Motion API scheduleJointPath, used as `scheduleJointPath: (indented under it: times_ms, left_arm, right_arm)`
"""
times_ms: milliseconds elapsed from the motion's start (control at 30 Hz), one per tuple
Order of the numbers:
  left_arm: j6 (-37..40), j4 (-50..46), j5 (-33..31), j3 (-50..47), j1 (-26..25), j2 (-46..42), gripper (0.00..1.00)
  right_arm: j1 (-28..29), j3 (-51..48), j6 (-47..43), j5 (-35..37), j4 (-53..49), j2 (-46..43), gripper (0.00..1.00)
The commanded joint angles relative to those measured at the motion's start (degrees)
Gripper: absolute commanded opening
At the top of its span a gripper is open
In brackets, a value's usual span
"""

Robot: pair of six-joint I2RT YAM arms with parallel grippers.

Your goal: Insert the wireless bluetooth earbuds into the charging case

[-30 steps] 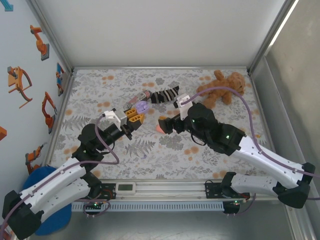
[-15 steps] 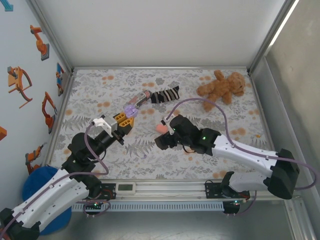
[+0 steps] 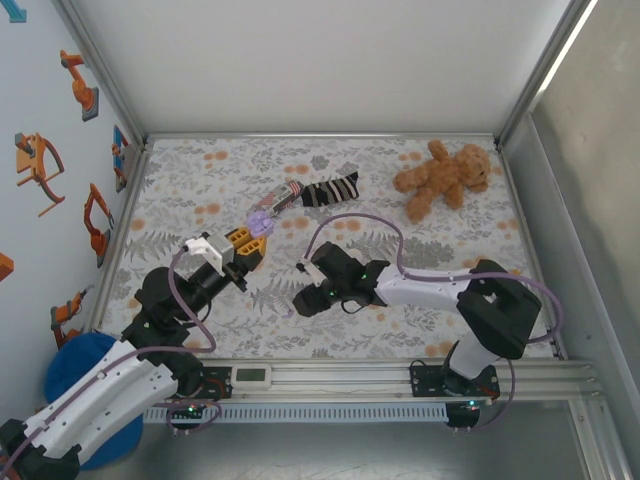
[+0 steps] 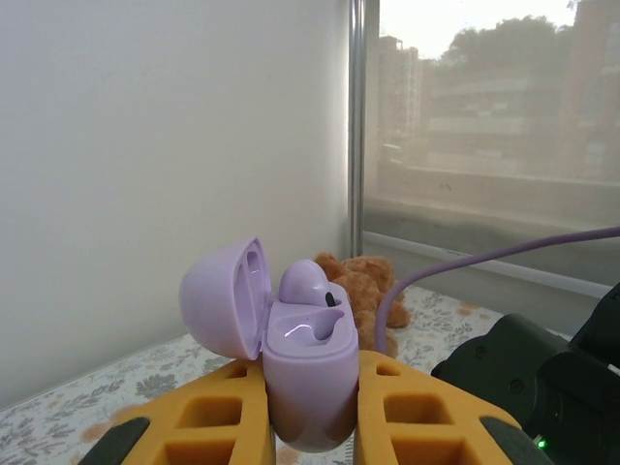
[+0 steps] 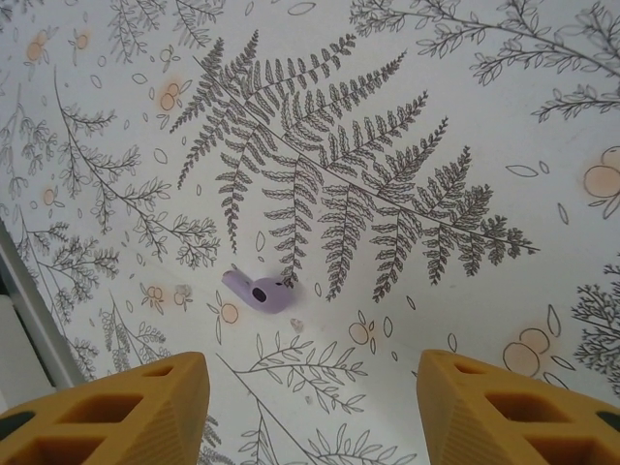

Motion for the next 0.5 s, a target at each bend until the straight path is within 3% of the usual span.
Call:
scheduleJointPath:
  times_ms: [0, 467]
  left_arm:
    - [0.85, 1.35, 0.44, -0.24, -0.33, 0.20, 0.00]
    - [0.79, 1.43, 0.11, -0.32, -0.33, 0.38, 0.00]
  right_arm:
    - [-0.13, -0.08, 0.89, -1.92, 3.08, 1.89, 0.57]
    - [0.07, 0.69, 1.58, -5.38, 5.12, 6.80, 0.52]
